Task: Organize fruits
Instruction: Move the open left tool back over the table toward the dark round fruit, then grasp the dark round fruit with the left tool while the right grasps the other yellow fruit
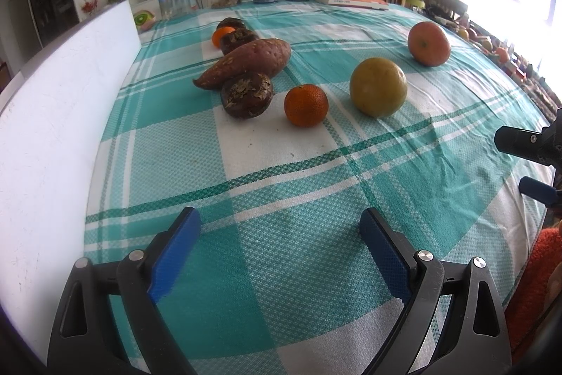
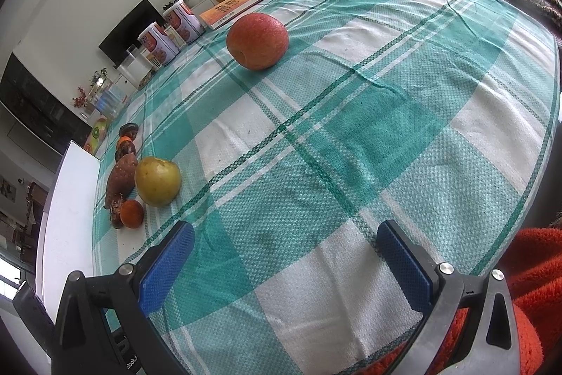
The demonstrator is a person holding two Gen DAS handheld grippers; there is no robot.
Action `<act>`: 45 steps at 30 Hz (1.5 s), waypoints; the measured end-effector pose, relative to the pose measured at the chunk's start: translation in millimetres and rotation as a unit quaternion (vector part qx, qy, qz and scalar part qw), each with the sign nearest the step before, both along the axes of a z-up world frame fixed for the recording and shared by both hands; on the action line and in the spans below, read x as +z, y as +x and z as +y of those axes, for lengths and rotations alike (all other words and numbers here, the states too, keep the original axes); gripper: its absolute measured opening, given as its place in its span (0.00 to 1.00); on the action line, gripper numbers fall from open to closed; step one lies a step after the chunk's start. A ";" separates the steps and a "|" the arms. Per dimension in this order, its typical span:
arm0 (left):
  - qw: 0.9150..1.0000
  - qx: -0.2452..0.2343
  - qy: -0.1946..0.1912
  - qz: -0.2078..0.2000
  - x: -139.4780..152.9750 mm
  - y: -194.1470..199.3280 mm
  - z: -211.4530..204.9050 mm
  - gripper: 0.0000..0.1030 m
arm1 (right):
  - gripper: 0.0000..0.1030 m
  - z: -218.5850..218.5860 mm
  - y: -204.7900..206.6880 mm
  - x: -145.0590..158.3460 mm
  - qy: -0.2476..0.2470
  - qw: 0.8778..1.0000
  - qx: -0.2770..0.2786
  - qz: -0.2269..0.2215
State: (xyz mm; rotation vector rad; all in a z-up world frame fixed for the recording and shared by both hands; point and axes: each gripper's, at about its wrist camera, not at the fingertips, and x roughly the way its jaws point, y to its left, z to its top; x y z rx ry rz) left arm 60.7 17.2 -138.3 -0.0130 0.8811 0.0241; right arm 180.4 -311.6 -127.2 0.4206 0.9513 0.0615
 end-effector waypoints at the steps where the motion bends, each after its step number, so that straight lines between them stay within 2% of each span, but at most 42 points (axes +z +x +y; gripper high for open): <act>1: 1.000 0.000 0.000 0.000 -0.1 0.0 0.0 0.92 | 1.00 0.1 -0.1 0.0 0.001 1.000 0.000 0.000; 11: 1.000 -0.002 -0.010 0.002 2.0 3.5 3.5 0.92 | 1.00 -1.3 -1.4 0.8 0.005 1.000 -0.001 -0.002; 14: 0.999 -0.022 -0.027 0.021 5.1 7.2 9.8 0.92 | 1.00 -1.6 -1.6 1.0 0.005 1.000 -0.001 -0.002; 15: 0.998 -0.021 -0.044 0.030 7.6 11.3 14.7 0.92 | 1.00 -2.0 -2.0 1.0 0.008 1.000 -0.002 -0.003; 17: 0.997 0.006 -0.078 0.026 15.7 20.4 26.3 0.92 | 1.00 -3.0 -2.3 1.0 0.013 1.000 -0.003 -0.005; 20: 0.992 0.056 -0.109 0.013 26.7 41.9 40.3 0.90 | 1.00 -2.3 -1.7 1.3 0.007 1.000 -0.002 -0.004; 23: 0.981 0.112 -0.161 0.011 28.4 67.6 55.3 0.89 | 1.00 -2.3 -1.2 1.2 0.005 1.000 -0.001 -0.004; 26: 0.976 0.145 -0.163 0.023 22.7 92.2 63.4 0.89 | 1.00 -5.7 -1.8 1.2 0.013 1.000 0.000 -0.006; 27: 0.976 0.147 -0.158 0.037 17.6 97.0 62.7 0.87 | 1.00 -6.5 -2.2 1.2 0.016 1.000 0.000 -0.007; 28: 0.976 0.146 -0.154 0.051 12.6 103.0 63.2 0.72 | 1.00 -7.7 -2.5 1.2 0.019 1.000 0.000 -0.007; 30: 0.980 0.134 -0.138 0.046 12.4 106.6 61.3 0.58 | 1.00 -9.0 -2.8 1.2 0.023 1.000 0.000 -0.009; 31: 0.980 0.122 -0.147 0.049 11.6 108.7 61.1 0.44 | 1.00 -9.0 -2.8 1.1 0.023 1.000 0.000 -0.008; 36: 0.981 0.121 -0.148 0.043 18.2 84.1 61.4 0.43 | 1.00 -10.2 -3.3 1.0 0.023 1.000 0.000 -0.011; 39: 0.984 0.095 -0.145 0.049 20.9 59.9 53.8 0.43 | 1.00 -23.8 -9.9 3.3 0.104 0.994 0.005 -0.041; 40: 0.985 0.086 -0.142 0.052 20.8 52.8 51.5 0.43 | 1.00 -26.0 -10.3 6.4 0.115 0.992 0.009 -0.055; 42: 0.987 0.070 -0.131 0.053 19.8 38.8 45.3 0.43 | 1.00 -12.8 3.4 14.0 0.094 0.993 0.047 -0.062; 45: 0.988 0.058 -0.130 0.053 18.3 23.9 42.1 0.43 | 1.00 38.7 36.9 19.9 0.041 0.981 0.183 -0.053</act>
